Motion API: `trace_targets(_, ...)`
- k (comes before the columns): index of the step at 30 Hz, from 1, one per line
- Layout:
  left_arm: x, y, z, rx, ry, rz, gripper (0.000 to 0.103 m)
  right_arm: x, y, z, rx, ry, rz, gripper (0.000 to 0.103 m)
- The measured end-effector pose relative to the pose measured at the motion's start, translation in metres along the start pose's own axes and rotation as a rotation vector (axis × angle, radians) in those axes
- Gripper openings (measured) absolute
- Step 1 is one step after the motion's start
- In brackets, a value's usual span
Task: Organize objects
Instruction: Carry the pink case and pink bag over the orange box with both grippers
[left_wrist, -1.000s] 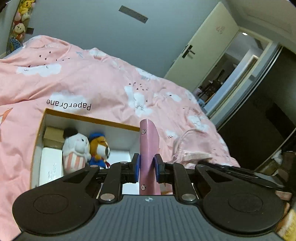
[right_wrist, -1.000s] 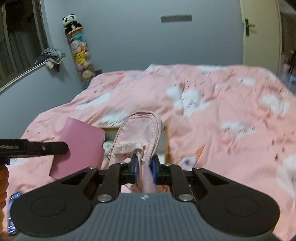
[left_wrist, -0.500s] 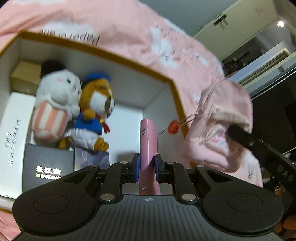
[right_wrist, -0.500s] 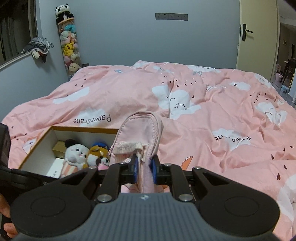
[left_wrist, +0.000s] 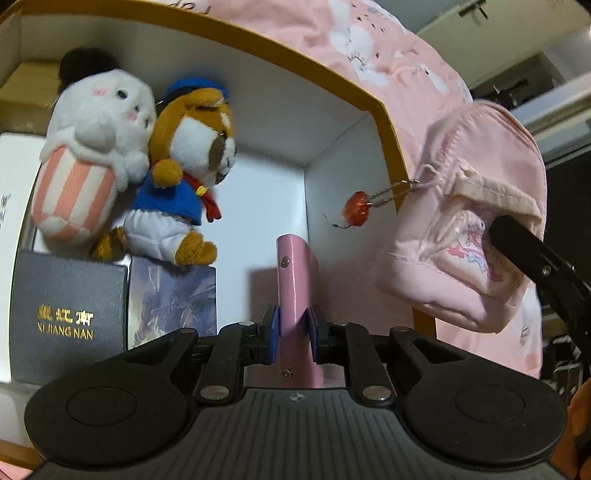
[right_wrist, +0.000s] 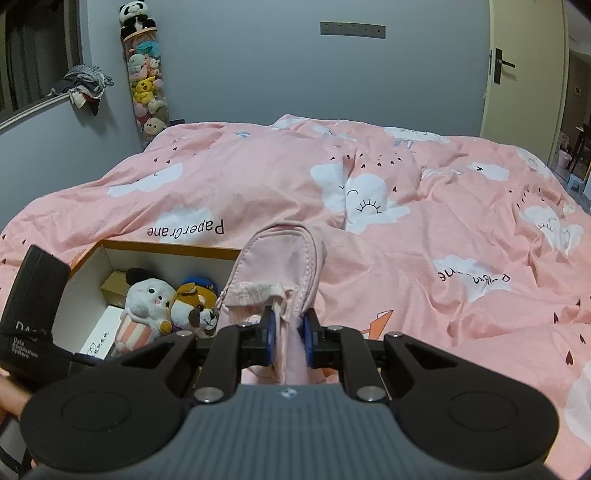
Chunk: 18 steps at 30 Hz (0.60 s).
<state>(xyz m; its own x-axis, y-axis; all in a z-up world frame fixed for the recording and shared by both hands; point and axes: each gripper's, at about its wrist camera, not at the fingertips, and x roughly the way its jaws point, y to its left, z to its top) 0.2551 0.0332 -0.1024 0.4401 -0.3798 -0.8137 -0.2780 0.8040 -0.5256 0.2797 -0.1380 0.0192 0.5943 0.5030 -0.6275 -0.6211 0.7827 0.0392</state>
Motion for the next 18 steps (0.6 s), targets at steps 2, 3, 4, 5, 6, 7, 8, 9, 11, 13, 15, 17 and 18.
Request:
trace_targets(2,0.003,-0.004,0.001,0.021,0.014,0.030,0.020,0.001,0.000,-0.001,0.005,0.004,0.001,0.016)
trace_targets(3,0.005,-0.005,0.001,0.027,0.027,0.051,0.022,0.001,-0.001,-0.001,0.007,0.005,0.001,0.016)
trace_targets(4,0.007,-0.006,0.002,0.030,0.042,0.076,0.024,0.000,-0.001,0.000,0.009,0.005,0.002,0.016)
trace_targets(5,0.010,-0.005,0.002,0.025,0.055,0.092,0.026,0.000,-0.001,0.000,0.010,0.005,0.002,0.016)
trace_targets(6,0.012,-0.003,0.002,0.022,0.065,0.098,0.028,-0.001,-0.002,0.000,0.010,0.004,0.003,0.016)
trace_targets(7,0.014,-0.003,0.002,0.024,0.070,0.104,0.029,-0.001,-0.002,0.000,0.008,0.003,0.003,0.016)
trace_targets(8,0.014,-0.004,0.002,0.032,0.072,0.109,0.029,-0.002,-0.002,-0.001,0.005,0.004,0.002,0.016)
trace_targets(9,0.014,-0.005,0.002,0.045,0.075,0.114,0.030,-0.002,-0.001,-0.001,0.003,0.005,0.000,0.016)
trace_targets(11,0.013,-0.008,0.001,0.082,0.092,0.136,0.031,-0.002,-0.002,-0.002,0.002,0.009,0.003,0.016)
trace_targets(13,0.009,-0.006,0.001,0.096,0.088,0.138,0.039,-0.002,-0.002,-0.001,0.000,0.012,0.006,0.016)
trace_targets(15,-0.002,-0.002,0.002,0.083,0.055,0.108,0.044,-0.002,-0.002,0.000,-0.008,0.015,0.006,0.016)
trace_targets(17,-0.019,0.000,0.002,0.095,0.008,0.081,0.044,-0.002,-0.001,0.000,-0.021,0.017,0.009,0.016)
trace_targets(18,-0.030,0.001,0.003,0.107,-0.019,0.079,0.044,-0.002,-0.001,0.000,-0.027,0.020,0.011,0.016)
